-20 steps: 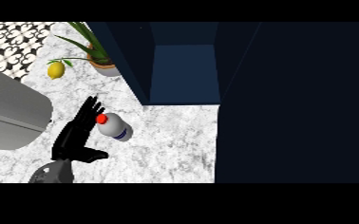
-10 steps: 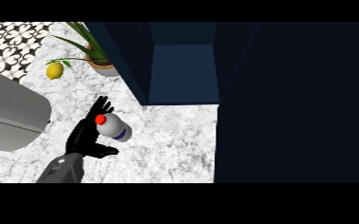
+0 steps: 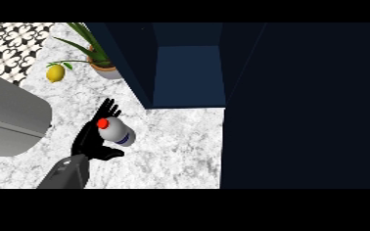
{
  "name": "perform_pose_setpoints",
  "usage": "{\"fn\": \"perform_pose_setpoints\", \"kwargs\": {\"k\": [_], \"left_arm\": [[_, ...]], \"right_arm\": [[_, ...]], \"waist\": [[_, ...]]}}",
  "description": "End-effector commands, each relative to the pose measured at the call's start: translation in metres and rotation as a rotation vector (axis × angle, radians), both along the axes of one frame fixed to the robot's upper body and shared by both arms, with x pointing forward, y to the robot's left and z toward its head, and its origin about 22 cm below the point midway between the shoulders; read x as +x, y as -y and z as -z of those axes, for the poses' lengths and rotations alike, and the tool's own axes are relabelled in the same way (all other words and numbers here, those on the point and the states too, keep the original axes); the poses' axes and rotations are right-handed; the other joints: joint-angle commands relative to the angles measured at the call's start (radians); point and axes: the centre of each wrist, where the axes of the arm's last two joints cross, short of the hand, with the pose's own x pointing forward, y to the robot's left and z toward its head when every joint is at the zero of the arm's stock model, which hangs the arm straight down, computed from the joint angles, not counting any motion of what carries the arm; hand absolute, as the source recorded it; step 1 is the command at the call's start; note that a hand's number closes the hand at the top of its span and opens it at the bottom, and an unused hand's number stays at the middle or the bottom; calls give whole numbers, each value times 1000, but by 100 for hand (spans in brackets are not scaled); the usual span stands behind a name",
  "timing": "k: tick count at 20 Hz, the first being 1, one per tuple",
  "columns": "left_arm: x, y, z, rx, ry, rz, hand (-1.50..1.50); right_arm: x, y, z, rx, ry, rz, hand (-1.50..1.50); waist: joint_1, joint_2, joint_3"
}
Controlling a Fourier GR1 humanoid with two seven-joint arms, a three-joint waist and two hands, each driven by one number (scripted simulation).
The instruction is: Pick up the bottled water, place it into the cabinet and close the cabinet
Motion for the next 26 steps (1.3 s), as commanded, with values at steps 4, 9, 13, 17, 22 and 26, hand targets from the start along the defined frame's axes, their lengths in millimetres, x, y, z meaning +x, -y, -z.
{"fn": "perform_pose_setpoints", "kwargs": {"k": [4,9,13,17,22,26], "left_arm": [[-1,17,7,-143,-6,75,-150],[4,21,4,-182,15,114,-150],[4,50,9,-185,34,148,-150],[3,52,10,-186,22,186,150],[12,58,4,-231,57,196,150],[10,55,5,-199,64,175,150]], "right_arm": [[15,12,-4,16,11,0,-150],[1,1,-5,15,-22,-11,-150],[-5,1,-3,10,-31,-8,-150],[17,-18,6,11,4,-6,-150],[-3,0,1,4,-51,-8,-150],[-5,4,-1,15,-16,-8,-150]], "waist": [[-1,6,-3],[4,0,-2],[0,-1,-1],[11,-1,-1],[7,-2,-1],[7,-2,-1]]}}
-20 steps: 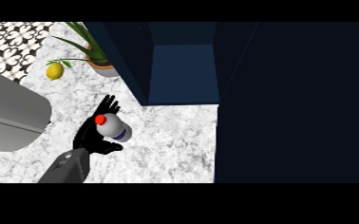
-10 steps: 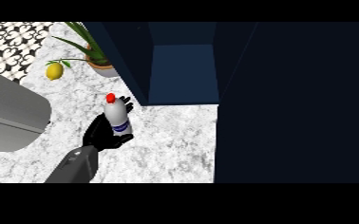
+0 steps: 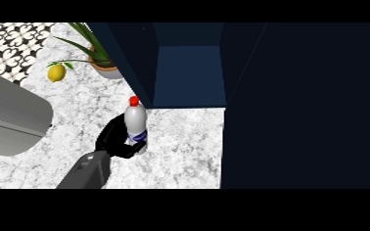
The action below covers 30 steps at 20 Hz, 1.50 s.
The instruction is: Pick up the bottled water, place it into the cabinet and close the cabinet
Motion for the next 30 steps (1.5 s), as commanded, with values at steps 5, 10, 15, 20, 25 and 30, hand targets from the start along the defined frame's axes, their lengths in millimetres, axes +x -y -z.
{"fn": "perform_pose_setpoints", "kwargs": {"k": [5,10,15,20,25,30], "left_arm": [[-19,-39,4,-53,99,-231,150],[-38,-78,2,-54,137,-366,150],[-35,-70,2,-135,126,-385,150],[-49,-57,3,-138,115,-365,150],[-40,-40,-21,-137,114,-342,150],[-21,-8,-57,-114,120,-320,150]], "right_arm": [[10,4,2,8,-7,19,-150],[1,-6,-10,-19,-9,14,-150],[5,1,4,-1,-9,4,-150],[6,1,9,-23,-5,19,-150],[15,8,17,5,12,2,-150],[8,1,14,5,-15,-5,-150]], "waist": [[17,-2,0],[14,-3,0],[10,-3,0],[17,-6,1],[21,-6,2],[19,-6,2]]}}
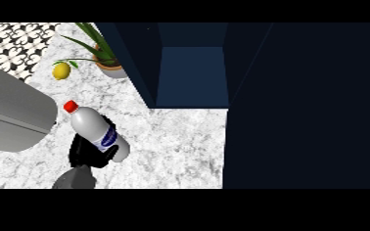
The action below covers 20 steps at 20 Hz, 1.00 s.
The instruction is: Pick up the bottled water, place it into the cabinet and close the cabinet
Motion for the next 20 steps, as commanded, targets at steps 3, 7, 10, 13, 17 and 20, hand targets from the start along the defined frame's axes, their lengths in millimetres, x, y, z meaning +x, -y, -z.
{"fn": "perform_pose_setpoints", "kwargs": {"k": [3,7,10,13,17,20], "left_arm": [[-1,29,-39,26,60,52,150],[7,52,-64,58,76,59,150],[20,92,-82,78,121,65,150],[45,103,-122,124,138,51,150],[57,131,-130,176,122,55,150],[73,144,-148,174,104,56,150]], "right_arm": [[-1,-2,-21,22,11,-4,-150],[-13,-9,-7,19,-5,-13,-150],[-4,-7,12,19,-13,-35,-150],[-5,-22,2,33,-13,-31,-150],[5,-18,-2,19,-10,-23,-150],[-7,-14,-10,21,-17,-21,-150]], "waist": [[0,0,0],[-6,1,-1],[-9,1,0],[-12,1,0],[-13,3,-1],[-18,3,-1]]}}
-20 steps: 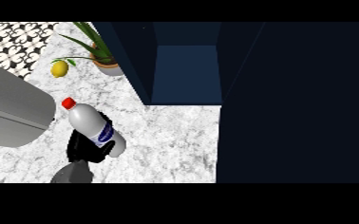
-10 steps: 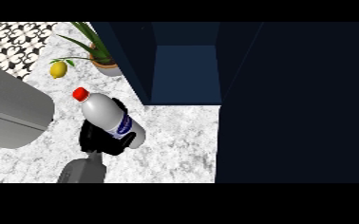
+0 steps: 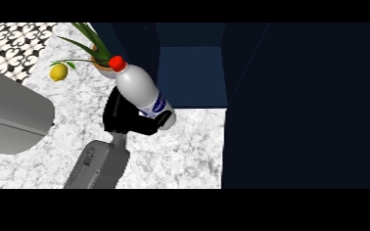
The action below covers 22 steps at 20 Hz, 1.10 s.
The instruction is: Pick up the bottled water, place it into the cabinet and close the cabinet
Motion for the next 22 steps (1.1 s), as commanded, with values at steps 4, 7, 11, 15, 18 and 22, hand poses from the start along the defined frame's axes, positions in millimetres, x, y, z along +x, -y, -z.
{"fn": "perform_pose_setpoints", "kwargs": {"k": [4,7,11,15,18,22], "left_arm": [[28,44,-32,110,64,-33,150],[47,60,-41,182,85,-78,150],[48,77,-48,255,92,-112,150],[67,79,-69,287,64,-153,150],[70,82,-67,323,83,-230,150],[76,73,-63,384,64,-268,150]], "right_arm": [[10,8,20,-1,-6,-2,-150],[7,3,12,2,-4,-12,-150],[-2,-2,14,10,-3,-11,-150],[20,-1,8,19,-2,-23,-150],[12,9,7,-2,11,-36,-150],[20,-4,4,24,5,-50,-150]], "waist": [[-1,1,0],[-14,4,0],[-32,3,0],[-23,9,0],[-44,10,0],[-47,17,0]]}}
